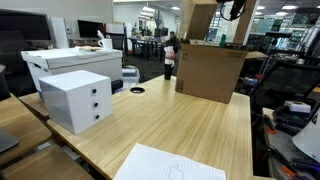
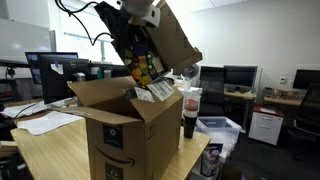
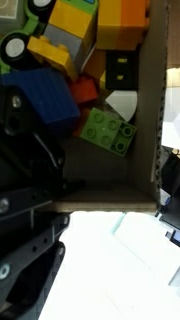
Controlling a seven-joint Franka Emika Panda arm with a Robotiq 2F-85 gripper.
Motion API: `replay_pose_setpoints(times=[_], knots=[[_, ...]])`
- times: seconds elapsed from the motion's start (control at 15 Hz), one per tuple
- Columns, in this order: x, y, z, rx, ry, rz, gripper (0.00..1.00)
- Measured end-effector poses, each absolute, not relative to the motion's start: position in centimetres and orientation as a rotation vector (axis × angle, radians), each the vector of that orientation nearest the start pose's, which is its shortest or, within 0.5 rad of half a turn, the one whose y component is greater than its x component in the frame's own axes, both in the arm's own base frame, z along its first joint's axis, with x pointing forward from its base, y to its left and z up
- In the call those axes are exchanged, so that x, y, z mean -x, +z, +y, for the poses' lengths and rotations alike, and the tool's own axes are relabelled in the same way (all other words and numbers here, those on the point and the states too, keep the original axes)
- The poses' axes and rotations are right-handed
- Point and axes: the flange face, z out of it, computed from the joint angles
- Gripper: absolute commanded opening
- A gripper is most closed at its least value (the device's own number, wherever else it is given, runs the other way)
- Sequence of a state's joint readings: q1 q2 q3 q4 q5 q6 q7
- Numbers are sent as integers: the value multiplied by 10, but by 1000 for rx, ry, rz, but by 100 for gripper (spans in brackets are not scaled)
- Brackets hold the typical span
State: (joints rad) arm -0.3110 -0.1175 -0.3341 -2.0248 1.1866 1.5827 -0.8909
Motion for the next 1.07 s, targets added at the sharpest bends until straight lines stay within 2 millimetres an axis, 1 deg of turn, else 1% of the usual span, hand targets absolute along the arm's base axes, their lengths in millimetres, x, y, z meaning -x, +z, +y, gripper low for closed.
replay_pose_setpoints(times=[0.67,1.07], knots=[[-453,529,-231,1906,-785,-49,3],[-451,526,-232,1869,-834,-61,3]])
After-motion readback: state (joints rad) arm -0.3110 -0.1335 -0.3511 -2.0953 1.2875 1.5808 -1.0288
